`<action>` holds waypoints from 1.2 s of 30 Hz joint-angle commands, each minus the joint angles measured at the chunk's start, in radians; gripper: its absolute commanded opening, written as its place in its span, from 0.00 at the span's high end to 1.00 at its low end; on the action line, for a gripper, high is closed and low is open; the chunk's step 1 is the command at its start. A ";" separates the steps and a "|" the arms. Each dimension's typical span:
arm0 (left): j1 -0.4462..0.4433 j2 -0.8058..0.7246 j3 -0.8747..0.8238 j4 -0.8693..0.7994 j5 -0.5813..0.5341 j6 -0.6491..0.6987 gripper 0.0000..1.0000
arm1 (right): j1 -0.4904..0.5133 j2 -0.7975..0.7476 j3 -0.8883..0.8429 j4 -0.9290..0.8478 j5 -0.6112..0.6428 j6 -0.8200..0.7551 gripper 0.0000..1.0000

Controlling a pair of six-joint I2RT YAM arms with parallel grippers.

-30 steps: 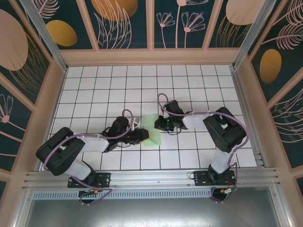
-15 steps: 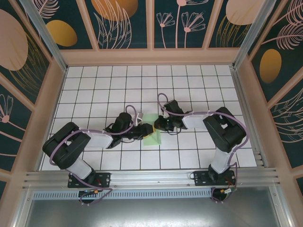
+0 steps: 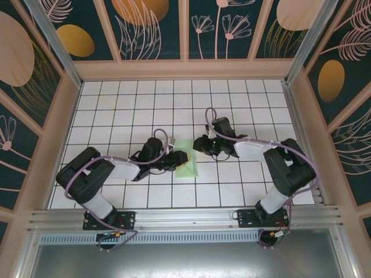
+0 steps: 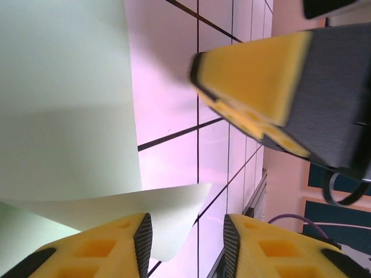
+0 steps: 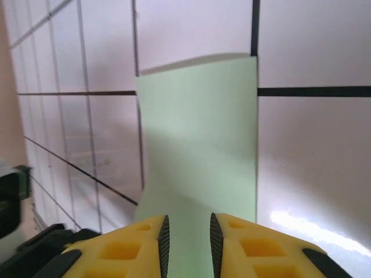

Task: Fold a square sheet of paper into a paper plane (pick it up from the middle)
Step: Fold the triangle a second time at the center of the table.

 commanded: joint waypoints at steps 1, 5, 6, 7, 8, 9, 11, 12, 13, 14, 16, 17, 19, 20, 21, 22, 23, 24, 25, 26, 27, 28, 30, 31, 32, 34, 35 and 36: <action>-0.005 0.015 0.016 -0.013 -0.022 0.006 0.61 | 0.000 -0.068 -0.041 0.001 -0.032 -0.013 0.67; -0.005 0.009 0.019 -0.019 -0.029 0.004 0.65 | 0.000 -0.105 -0.094 0.032 -0.064 -0.017 0.64; -0.004 0.009 0.020 -0.024 -0.033 0.007 0.66 | 0.000 -0.106 -0.104 0.041 -0.083 -0.021 0.63; -0.005 0.010 0.021 -0.027 -0.033 0.008 0.68 | 0.004 -0.103 -0.110 0.047 -0.096 -0.027 0.62; -0.005 0.010 0.022 -0.028 -0.033 0.009 0.69 | 0.009 -0.099 -0.111 0.047 -0.102 -0.034 0.62; -0.004 0.010 0.020 -0.028 -0.035 0.009 0.70 | 0.017 -0.093 -0.110 0.047 -0.105 -0.040 0.62; -0.004 0.013 0.020 -0.031 -0.037 0.007 0.71 | 0.031 -0.078 -0.104 0.050 -0.108 -0.044 0.64; -0.005 0.015 0.020 -0.031 -0.039 0.008 0.72 | 0.038 -0.068 -0.101 0.055 -0.111 -0.043 0.65; -0.005 0.016 0.020 -0.029 -0.040 0.008 0.74 | 0.044 -0.058 -0.098 0.063 -0.117 -0.041 0.67; -0.004 0.017 0.020 -0.030 -0.039 0.008 0.74 | 0.046 -0.052 -0.094 0.069 -0.121 -0.040 0.68; -0.005 0.019 0.020 -0.031 -0.040 0.007 0.75 | 0.055 -0.040 -0.085 0.073 -0.122 -0.040 0.69; -0.005 0.021 0.020 -0.031 -0.039 0.007 0.76 | 0.055 -0.035 -0.081 0.076 -0.123 -0.040 0.69; -0.005 0.021 0.020 -0.031 -0.040 0.006 0.76 | 0.058 -0.027 -0.078 0.079 -0.126 -0.040 0.71; -0.004 0.021 0.020 -0.029 -0.039 0.005 0.77 | 0.059 -0.023 -0.075 0.080 -0.127 -0.040 0.72; -0.005 0.021 0.021 -0.029 -0.039 0.004 0.77 | 0.061 -0.019 -0.074 0.078 -0.127 -0.041 0.73; -0.004 0.022 0.022 -0.029 -0.039 0.004 0.77 | 0.060 -0.018 -0.073 0.079 -0.127 -0.043 0.75; -0.005 0.022 0.022 -0.030 -0.039 0.005 0.77 | 0.060 -0.016 -0.072 0.080 -0.124 -0.043 0.76; -0.004 0.022 0.021 -0.029 -0.039 0.003 0.78 | 0.061 -0.015 -0.072 0.079 -0.122 -0.044 0.77; -0.005 0.022 0.022 -0.030 -0.038 0.003 0.78 | 0.060 -0.012 -0.071 0.078 -0.121 -0.046 0.78; -0.005 0.024 0.022 -0.029 -0.037 0.003 0.78 | 0.060 -0.011 -0.069 0.078 -0.118 -0.048 0.79; -0.005 0.025 0.023 -0.026 -0.035 0.003 0.78 | 0.060 -0.009 -0.066 0.075 -0.113 -0.050 0.80; -0.005 0.027 0.024 -0.025 -0.032 0.003 0.78 | 0.059 -0.007 -0.064 0.071 -0.106 -0.052 0.81; -0.004 0.030 0.026 -0.022 -0.027 0.003 0.78 | 0.059 -0.004 -0.061 0.067 -0.102 -0.055 0.81; -0.005 0.031 0.026 -0.021 -0.026 0.002 0.79 | 0.059 -0.003 -0.062 0.068 -0.104 -0.055 0.81; -0.004 0.031 0.027 -0.022 -0.025 0.003 0.79 | 0.059 -0.003 -0.062 0.071 -0.105 -0.054 0.80; -0.005 0.035 0.026 -0.021 -0.024 0.002 0.79 | 0.059 -0.005 -0.063 0.076 -0.107 -0.053 0.79; -0.005 0.037 0.026 -0.021 -0.023 0.005 0.80 | 0.059 -0.006 -0.064 0.079 -0.108 -0.052 0.79; -0.004 0.040 0.026 -0.021 -0.022 0.004 0.80 | 0.059 -0.007 -0.063 0.081 -0.108 -0.051 0.79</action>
